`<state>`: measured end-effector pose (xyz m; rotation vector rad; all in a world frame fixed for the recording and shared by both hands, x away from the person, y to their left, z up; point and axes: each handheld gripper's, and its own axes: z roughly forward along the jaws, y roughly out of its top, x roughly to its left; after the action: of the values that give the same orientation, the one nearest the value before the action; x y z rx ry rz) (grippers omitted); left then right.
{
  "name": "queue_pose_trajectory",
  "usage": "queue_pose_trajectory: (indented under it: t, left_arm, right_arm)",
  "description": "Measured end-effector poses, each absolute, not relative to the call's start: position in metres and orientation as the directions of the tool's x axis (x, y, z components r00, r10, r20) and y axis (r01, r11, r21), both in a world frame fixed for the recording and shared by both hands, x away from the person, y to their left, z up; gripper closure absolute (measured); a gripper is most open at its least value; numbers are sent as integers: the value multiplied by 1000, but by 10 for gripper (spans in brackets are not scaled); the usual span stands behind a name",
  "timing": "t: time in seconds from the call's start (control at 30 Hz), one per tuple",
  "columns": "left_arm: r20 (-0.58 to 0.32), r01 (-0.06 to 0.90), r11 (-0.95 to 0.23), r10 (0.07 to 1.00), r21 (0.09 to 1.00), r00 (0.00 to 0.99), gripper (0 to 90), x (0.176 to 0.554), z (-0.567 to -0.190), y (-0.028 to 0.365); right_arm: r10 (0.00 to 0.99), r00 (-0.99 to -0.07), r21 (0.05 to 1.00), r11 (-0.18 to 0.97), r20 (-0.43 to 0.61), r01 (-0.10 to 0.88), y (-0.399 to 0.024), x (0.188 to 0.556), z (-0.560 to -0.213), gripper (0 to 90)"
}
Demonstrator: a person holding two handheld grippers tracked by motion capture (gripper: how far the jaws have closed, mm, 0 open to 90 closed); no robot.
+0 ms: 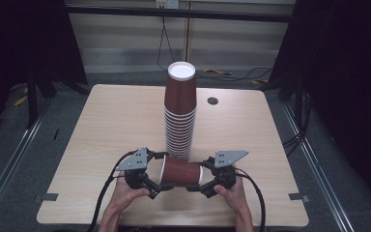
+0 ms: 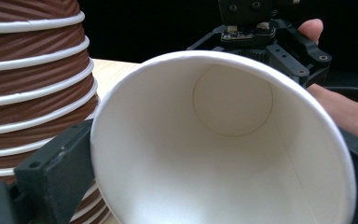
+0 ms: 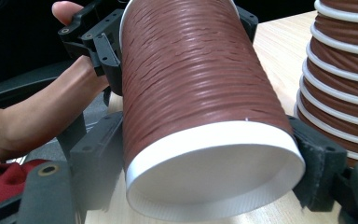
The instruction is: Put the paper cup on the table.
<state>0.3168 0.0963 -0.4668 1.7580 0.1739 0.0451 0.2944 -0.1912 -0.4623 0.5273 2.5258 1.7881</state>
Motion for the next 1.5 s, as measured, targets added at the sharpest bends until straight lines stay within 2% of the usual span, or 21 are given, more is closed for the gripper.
queue_pose_trajectory:
  t: [0.77, 0.97, 1.37, 1.4, 1.5]
  left_arm:
    - [-64, 96, -222, 147, 970, 987, 53, 319, -461, 97]
    - [-66, 109, -247, 176, 963, 982, 54, 320, -460, 101]
    - [-50, 101, -253, 200, 962, 978, 53, 314, -453, 111]
    - [-41, 101, -267, 224, 958, 974, 53, 312, -451, 114]
    - [-45, 105, -268, 222, 958, 974, 53, 314, -450, 119]
  right_arm:
    - [258, -946, 918, 288, 198, 271, -191, 299, -468, 211]
    - [278, -940, 920, 276, 200, 277, -190, 299, -469, 149]
    - [331, -929, 934, 251, 164, 254, -196, 287, -462, 134]
    - [341, -926, 940, 230, 164, 251, -199, 286, -461, 134]
    - [370, -915, 947, 204, 162, 249, -202, 286, -460, 133]
